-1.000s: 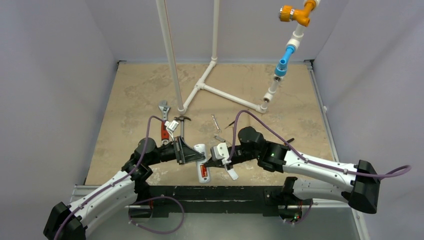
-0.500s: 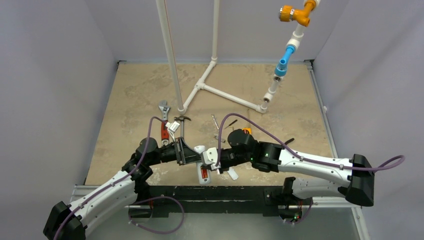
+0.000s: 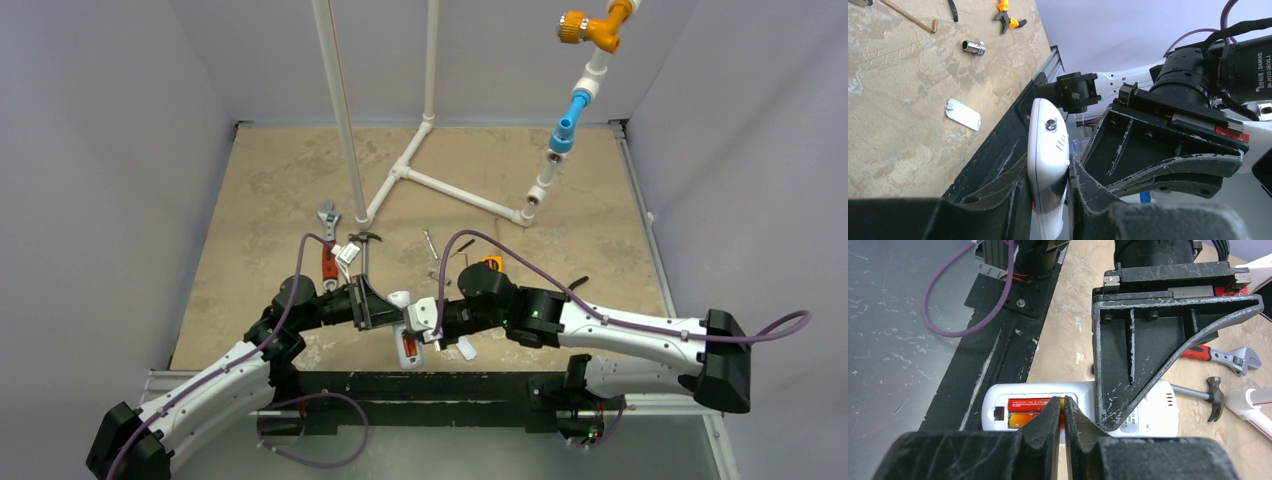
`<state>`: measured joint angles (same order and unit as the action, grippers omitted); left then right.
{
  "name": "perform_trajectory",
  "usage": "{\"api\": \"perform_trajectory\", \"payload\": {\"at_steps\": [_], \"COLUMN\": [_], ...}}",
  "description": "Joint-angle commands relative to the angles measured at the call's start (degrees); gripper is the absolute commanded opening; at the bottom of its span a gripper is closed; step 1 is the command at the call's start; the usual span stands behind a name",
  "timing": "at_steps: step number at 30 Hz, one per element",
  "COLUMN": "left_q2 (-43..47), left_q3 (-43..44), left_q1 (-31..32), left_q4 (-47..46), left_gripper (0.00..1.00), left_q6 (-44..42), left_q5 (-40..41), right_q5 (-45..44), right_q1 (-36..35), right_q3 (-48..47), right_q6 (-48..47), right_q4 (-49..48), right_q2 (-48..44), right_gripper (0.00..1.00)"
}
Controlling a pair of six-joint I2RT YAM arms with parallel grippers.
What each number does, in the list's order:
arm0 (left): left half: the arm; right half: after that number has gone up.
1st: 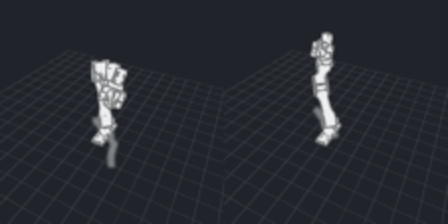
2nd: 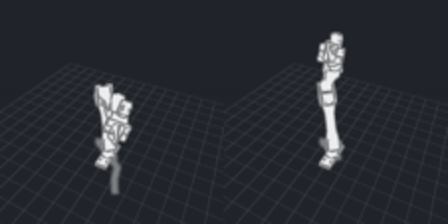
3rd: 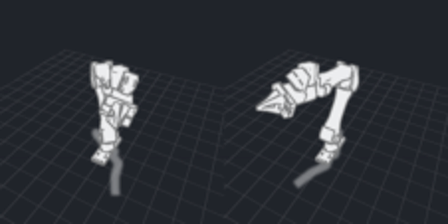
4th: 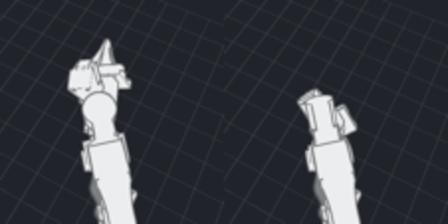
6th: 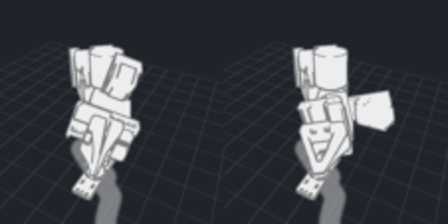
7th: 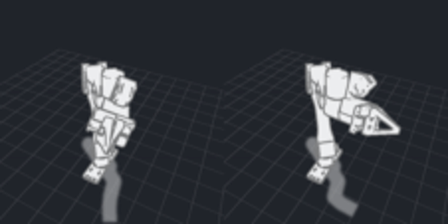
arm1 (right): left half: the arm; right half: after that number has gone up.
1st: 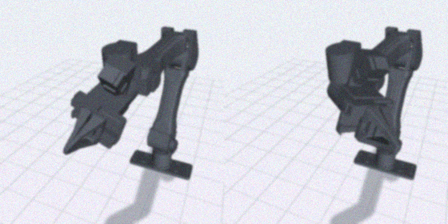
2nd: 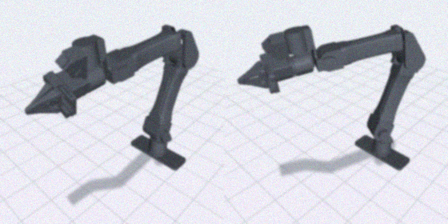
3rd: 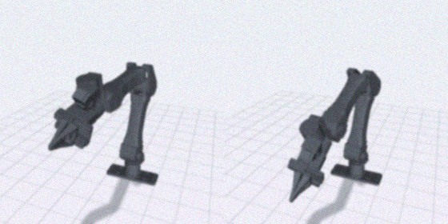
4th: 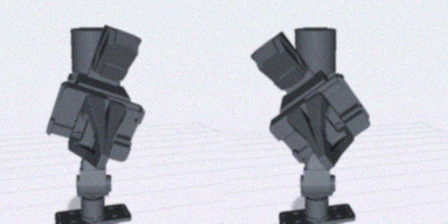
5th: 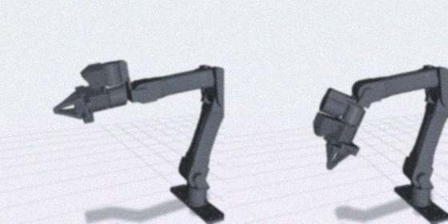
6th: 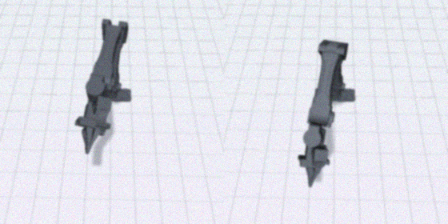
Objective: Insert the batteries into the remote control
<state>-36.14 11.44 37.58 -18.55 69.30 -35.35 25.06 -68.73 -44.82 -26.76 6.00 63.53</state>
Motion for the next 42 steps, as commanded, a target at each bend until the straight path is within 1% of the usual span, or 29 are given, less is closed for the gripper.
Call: {"api": "perform_trajectory", "payload": {"at_steps": [1,5,7,9,12,14,17,19,21,24,29,42], "left_q2": [0.3,0.2,0.2,0.4,0.5,0.4,0.2,0.0,0.0,0.0,0.1,1.2], "left_q3": [2.3,2.1,2.0,1.9,1.8,1.7,1.7,1.7,1.7,1.6,1.6,1.6], "left_q1": [0.0,-0.1,0.0,-0.1,0.0,0.0,0.0,0.0,0.0,0.0,0.0,0.0], "left_q4": [-7.3,-7.4,-7.5,-7.5,-7.5,-7.4,-7.7,-8.0,-8.1,-8.2,-8.4,-7.8], "left_gripper": [0.0,0.0,0.0,0.0,0.0,0.0,0.0,0.0,0.0,0.0,0.0,0.0], "left_q6": [0.3,0.2,0.3,0.4,0.4,0.3,0.4,0.4,0.3,0.5,0.5,0.6], "left_q5": [0.2,0.2,0.2,0.2,0.3,0.3,0.2,0.0,-0.1,-0.2,-0.2,-0.2], "right_q5": [2.2,3.6,4.4,5.1,5.7,5.7,4.8,3.4,1.2,0.2,1.4,1.6], "right_q1": [-0.4,-0.4,-0.4,-0.4,-0.4,-0.4,-0.4,-0.4,-0.4,0.0,1.0,1.2], "right_q3": [2.1,0.2,-1.0,-1.9,-2.7,-2.6,-1.1,0.7,2.7,4.6,6.5,6.9], "right_q6": [3.4,4.1,4.1,4.2,4.2,4.6,5.2,5.6,5.4,4.3,3.9,3.2], "right_q4": [-2.3,-5.5,-5.8,-8.2,-9.6,-11.0,-13.1,-14.2,-14.2,-12.8,-11.6,-12.1], "right_q2": [-0.3,0.6,1.0,1.1,0.2,-1.0,-4.1,-6.6,-8.9,-11.4,-11.7,-7.2], "right_gripper": [0.1,0.14,0.15,0.15,0.16,0.19,0.28,0.4,0.44,0.43,0.37,0.37]}}
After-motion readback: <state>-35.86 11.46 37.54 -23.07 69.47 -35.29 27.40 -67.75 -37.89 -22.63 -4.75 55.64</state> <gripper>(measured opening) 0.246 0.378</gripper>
